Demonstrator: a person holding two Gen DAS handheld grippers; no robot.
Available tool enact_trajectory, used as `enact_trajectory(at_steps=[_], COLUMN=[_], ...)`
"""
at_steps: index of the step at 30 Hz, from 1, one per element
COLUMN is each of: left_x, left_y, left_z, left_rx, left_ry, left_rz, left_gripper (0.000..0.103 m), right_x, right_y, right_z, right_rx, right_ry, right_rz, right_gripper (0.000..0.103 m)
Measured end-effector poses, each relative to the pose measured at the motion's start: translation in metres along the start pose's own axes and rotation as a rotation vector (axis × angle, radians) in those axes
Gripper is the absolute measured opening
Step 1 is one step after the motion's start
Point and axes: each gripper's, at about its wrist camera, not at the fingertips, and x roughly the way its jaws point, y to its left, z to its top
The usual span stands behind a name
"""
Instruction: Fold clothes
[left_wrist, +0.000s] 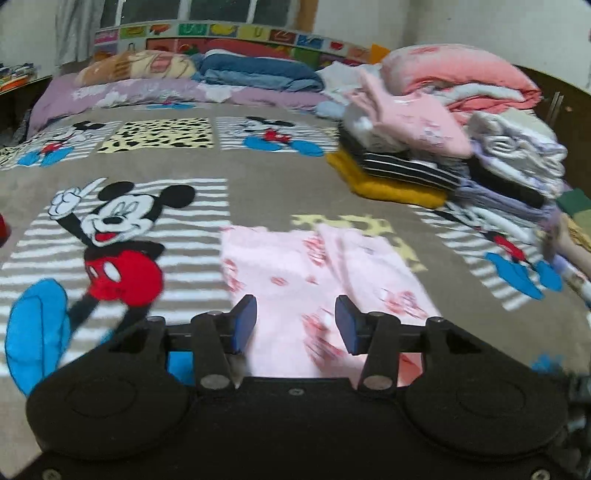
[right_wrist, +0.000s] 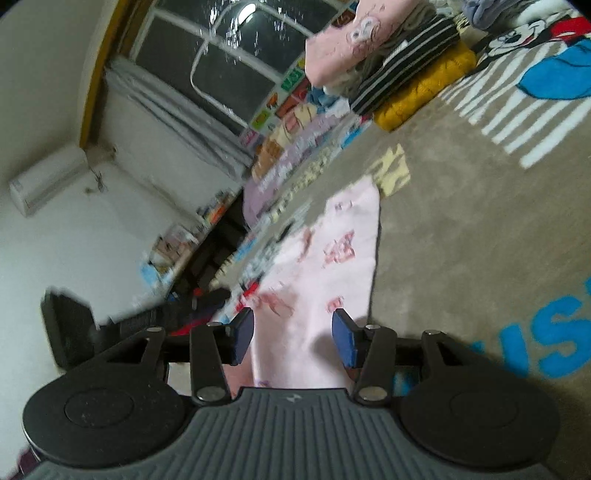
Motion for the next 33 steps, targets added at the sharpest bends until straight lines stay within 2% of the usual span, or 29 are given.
enact_trajectory(at_steps=[4,12,17,29,30,31,33], left_x=[0.023,0.065,0.085,0.114,0.116,0.117,0.115], left_y=[0.010,0.024,0.024,0.031,0.032,0.032,0.031], left_z=[0.017,0.044,0.048,0.051,0.051,0.051,0.052], left_rx=[0.019,0.057,0.112,0.087,0.081,0.083,0.084], left_ry=[0.023,0.050,0.073,0.128,0.132,0.134,0.133], left_rz=[0.017,0.042,0.065,0.048,0.045,0.047,0.044], left_gripper=[0.045,0.045,0.038,0.035,0.031,0.020,0.010], right_x=[0.008,0.011,0.011,0.011,0.011,0.011,0.011], right_y=[-0.001,-0.007,-0.009,-0.014,-0.014,-0.014,-0.014], right_z=[-0.001,0.000,0.001,0.002,0.001,0.001,0.001], right_rx=[-0.016,0.010,0.018,0.036,0.036,0.036,0.034], right_ry=[0.032,0.039,0.040,0.034,0.033,0.033,0.034], right_rz=[-0.021,0.003,0.013,0.037,0.039,0.039,0.040], right_gripper=[0.049,0.049,0.049,0.049,0.049,0.049,0.049])
